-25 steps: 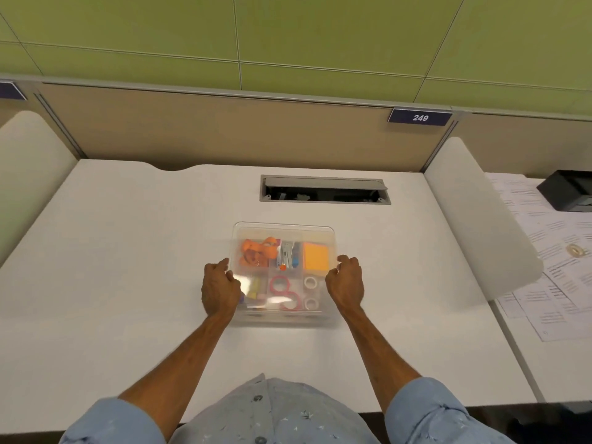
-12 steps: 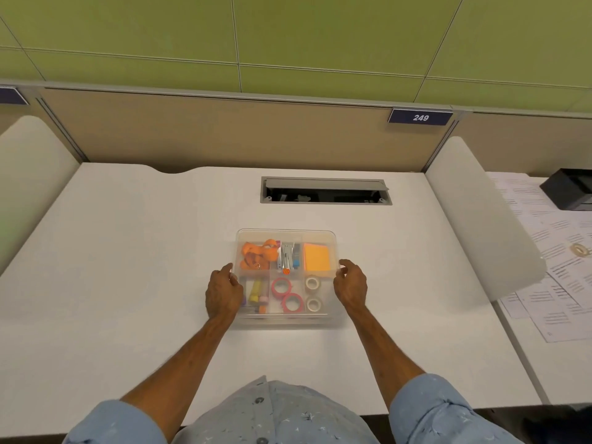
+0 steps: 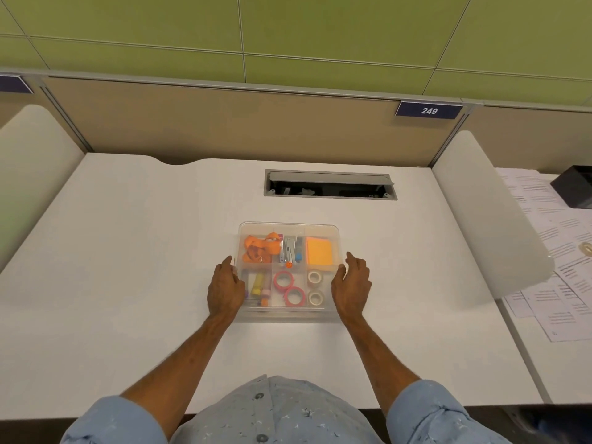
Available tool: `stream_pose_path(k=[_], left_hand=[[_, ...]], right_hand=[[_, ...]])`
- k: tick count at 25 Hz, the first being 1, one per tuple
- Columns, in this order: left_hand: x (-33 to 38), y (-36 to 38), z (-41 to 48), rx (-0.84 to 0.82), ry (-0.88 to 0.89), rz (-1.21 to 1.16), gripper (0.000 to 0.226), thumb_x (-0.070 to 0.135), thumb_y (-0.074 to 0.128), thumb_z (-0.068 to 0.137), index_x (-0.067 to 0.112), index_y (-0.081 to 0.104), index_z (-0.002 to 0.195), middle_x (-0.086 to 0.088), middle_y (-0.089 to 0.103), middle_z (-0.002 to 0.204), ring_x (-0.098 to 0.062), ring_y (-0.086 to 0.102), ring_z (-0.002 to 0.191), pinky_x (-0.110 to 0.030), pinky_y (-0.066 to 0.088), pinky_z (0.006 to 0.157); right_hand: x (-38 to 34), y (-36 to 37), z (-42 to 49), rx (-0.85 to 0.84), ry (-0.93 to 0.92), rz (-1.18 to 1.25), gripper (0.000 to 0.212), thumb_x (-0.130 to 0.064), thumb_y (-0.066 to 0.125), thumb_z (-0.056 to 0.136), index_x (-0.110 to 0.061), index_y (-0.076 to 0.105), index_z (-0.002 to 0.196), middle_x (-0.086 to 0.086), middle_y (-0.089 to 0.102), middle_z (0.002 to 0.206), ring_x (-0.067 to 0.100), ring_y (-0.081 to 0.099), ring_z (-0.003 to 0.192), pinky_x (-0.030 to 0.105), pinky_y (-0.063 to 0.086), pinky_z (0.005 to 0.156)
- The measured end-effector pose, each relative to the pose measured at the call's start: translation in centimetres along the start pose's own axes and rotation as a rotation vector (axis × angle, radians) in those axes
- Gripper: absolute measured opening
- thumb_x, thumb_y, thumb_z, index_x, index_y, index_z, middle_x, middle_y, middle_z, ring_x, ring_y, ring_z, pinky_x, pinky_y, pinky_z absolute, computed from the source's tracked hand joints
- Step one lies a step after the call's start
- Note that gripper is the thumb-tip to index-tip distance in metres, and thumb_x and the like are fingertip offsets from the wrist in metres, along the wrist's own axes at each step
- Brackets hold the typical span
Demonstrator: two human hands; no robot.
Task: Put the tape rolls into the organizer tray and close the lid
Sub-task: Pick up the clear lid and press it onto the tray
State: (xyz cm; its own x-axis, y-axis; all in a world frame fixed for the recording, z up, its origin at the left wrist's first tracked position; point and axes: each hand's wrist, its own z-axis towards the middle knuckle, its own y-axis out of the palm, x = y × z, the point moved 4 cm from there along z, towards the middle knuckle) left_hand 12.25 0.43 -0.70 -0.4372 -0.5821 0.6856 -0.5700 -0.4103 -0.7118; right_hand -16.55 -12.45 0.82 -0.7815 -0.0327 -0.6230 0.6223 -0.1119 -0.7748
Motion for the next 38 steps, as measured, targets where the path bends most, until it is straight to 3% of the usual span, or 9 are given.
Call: stream_pose_path(k=[3, 6, 10, 15, 20, 27, 30, 34, 38], left_hand=[[0.3, 0.9, -1.4, 0.043, 0.227, 0.163, 0.058, 0.018, 0.05, 0.11, 0.003, 0.034, 0.163, -0.021, 0.043, 0.166, -0.04, 0.042, 0.153, -0.057, 0.04, 0.121], [-0.5, 2.2, -2.3, 0.019, 0.341, 0.303, 0.066, 0.037, 0.032, 0.113, 0.003, 0.02, 0.168, -0.02, 0.026, 0.175, -0.037, 0.029, 0.161, -0.056, 0.027, 0.128], [-1.4, 3.2, -3.0, -0.004, 0.339, 0.321, 0.072, 0.047, 0.024, 0.113, 0.003, 0.015, 0.169, -0.019, 0.021, 0.177, -0.036, 0.026, 0.162, -0.053, 0.027, 0.13], [-2.6, 4.0, -1.6, -0.167, 0.325, 0.122, 0.075, 0.051, 0.025, 0.114, 0.014, -0.008, 0.171, -0.004, -0.007, 0.181, -0.018, -0.001, 0.166, -0.045, 0.011, 0.135], [-2.9, 4.0, -1.6, -0.142, 0.268, 0.172, 0.076, 0.051, 0.031, 0.114, 0.016, -0.005, 0.171, -0.004, 0.002, 0.181, -0.025, 0.011, 0.166, -0.041, 0.011, 0.133], [-1.7, 3.4, -2.1, -0.004, 0.26, 0.255, 0.079, 0.06, 0.014, 0.108, 0.012, 0.014, 0.171, -0.017, 0.022, 0.177, -0.037, 0.028, 0.161, -0.058, 0.021, 0.131], [0.1, 3.2, -1.5, 0.082, 0.276, 0.297, 0.075, 0.056, 0.016, 0.11, 0.012, 0.013, 0.171, -0.025, 0.02, 0.175, -0.043, 0.026, 0.16, -0.062, 0.021, 0.129], [3.1, 3.4, 0.1, 0.123, 0.418, 0.406, 0.069, 0.047, 0.028, 0.113, 0.014, 0.013, 0.171, -0.015, 0.018, 0.178, -0.033, 0.025, 0.163, -0.057, 0.02, 0.13], [5.1, 4.0, 2.7, 0.066, 0.529, 0.479, 0.067, 0.048, 0.026, 0.113, 0.02, 0.013, 0.172, -0.008, 0.016, 0.18, -0.029, 0.017, 0.165, -0.057, 0.016, 0.133]], right_hand=[[-1.3, 0.0, -2.7, 0.062, -0.248, -0.17, 0.047, -0.019, 0.054, 0.104, -0.017, 0.05, 0.15, 0.009, 0.056, 0.147, 0.029, 0.052, 0.134, 0.049, 0.045, 0.107], [-1.3, 1.6, -4.4, -0.043, -0.323, -0.298, 0.061, -0.04, 0.034, 0.11, -0.018, 0.024, 0.166, 0.012, 0.029, 0.171, 0.029, 0.027, 0.158, 0.054, 0.023, 0.127], [0.0, 2.7, -4.9, -0.117, -0.301, -0.377, 0.069, -0.05, 0.025, 0.111, -0.018, 0.005, 0.168, 0.015, 0.012, 0.175, 0.032, 0.015, 0.162, 0.055, 0.023, 0.127], [0.1, 3.1, -4.4, -0.154, -0.302, -0.387, 0.071, -0.052, 0.025, 0.111, -0.02, -0.002, 0.168, 0.016, 0.002, 0.176, 0.034, 0.008, 0.162, 0.05, 0.021, 0.13], [0.0, 3.0, -4.2, -0.182, -0.314, -0.404, 0.073, -0.055, 0.029, 0.11, -0.021, 0.0, 0.168, 0.017, 0.003, 0.175, 0.036, 0.011, 0.161, 0.052, 0.024, 0.128], [-0.6, 2.5, -3.9, -0.194, -0.3, -0.365, 0.071, -0.056, 0.019, 0.11, -0.019, 0.002, 0.168, 0.021, 0.006, 0.174, 0.038, 0.007, 0.162, 0.057, 0.011, 0.13], [-1.7, 2.1, -2.3, -0.203, -0.37, -0.317, 0.068, -0.055, 0.015, 0.11, -0.019, 0.005, 0.168, 0.018, 0.005, 0.175, 0.034, 0.004, 0.162, 0.056, 0.007, 0.131], [-2.4, 3.4, 1.5, -0.299, -0.473, -0.279, 0.065, -0.051, 0.016, 0.111, -0.021, 0.009, 0.168, 0.006, 0.004, 0.176, 0.025, 0.004, 0.163, 0.058, 0.007, 0.13], [-3.3, 5.2, 4.4, -0.356, -0.494, -0.301, 0.068, -0.052, 0.009, 0.108, -0.021, 0.008, 0.168, 0.005, 0.002, 0.177, 0.025, 0.002, 0.163, 0.059, 0.01, 0.129]])
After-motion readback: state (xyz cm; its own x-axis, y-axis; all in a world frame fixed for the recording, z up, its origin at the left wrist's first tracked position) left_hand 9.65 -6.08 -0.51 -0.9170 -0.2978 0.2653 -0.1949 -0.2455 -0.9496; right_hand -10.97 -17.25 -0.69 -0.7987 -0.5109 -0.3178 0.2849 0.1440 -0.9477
